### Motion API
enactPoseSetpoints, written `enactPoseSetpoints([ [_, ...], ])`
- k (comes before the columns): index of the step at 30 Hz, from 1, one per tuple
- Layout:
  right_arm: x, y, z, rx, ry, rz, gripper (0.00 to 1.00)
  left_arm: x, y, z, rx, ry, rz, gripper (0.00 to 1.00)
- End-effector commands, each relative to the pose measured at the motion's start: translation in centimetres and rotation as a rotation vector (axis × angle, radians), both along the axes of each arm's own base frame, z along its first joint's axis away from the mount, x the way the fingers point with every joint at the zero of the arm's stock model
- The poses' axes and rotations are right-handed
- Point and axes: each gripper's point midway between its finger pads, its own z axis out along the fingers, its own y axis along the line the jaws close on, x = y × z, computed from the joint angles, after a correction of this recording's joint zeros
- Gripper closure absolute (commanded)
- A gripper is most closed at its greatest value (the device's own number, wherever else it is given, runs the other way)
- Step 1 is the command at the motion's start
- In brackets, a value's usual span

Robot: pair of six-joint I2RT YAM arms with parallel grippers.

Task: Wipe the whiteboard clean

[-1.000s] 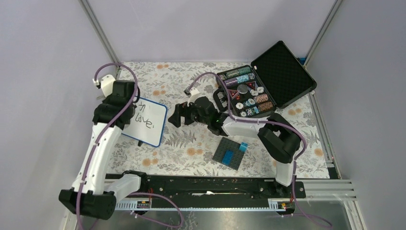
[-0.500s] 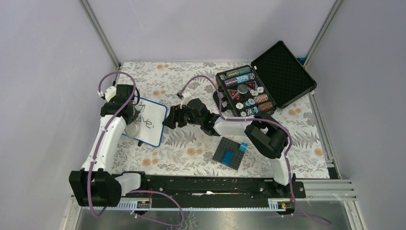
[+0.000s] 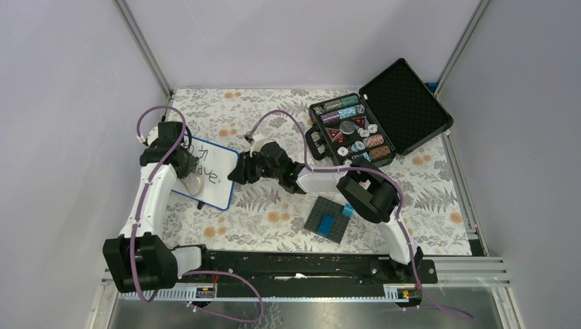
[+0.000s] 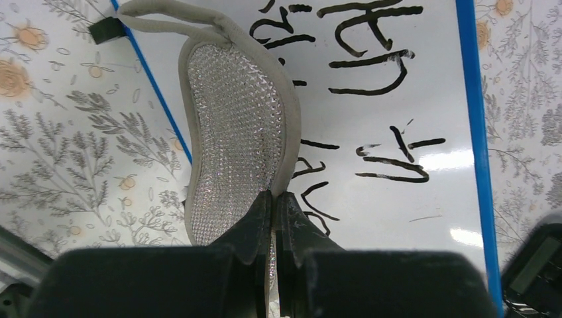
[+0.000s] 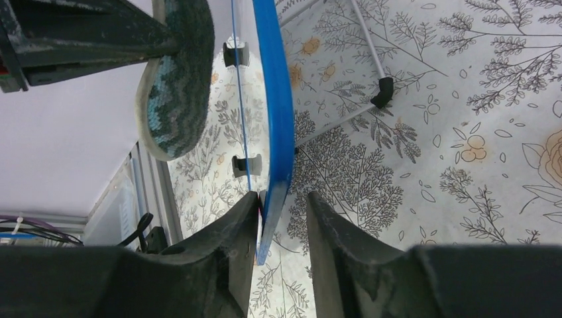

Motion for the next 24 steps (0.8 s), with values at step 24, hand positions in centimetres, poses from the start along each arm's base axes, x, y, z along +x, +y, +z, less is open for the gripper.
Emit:
enactPoseSetpoints([
  [24, -2.7, 2.3, 3.1, 0.065, -0.051, 0.182, 1.00, 8.6, -6.4, 3.7, -0.323, -0.416, -0.280, 1.00],
])
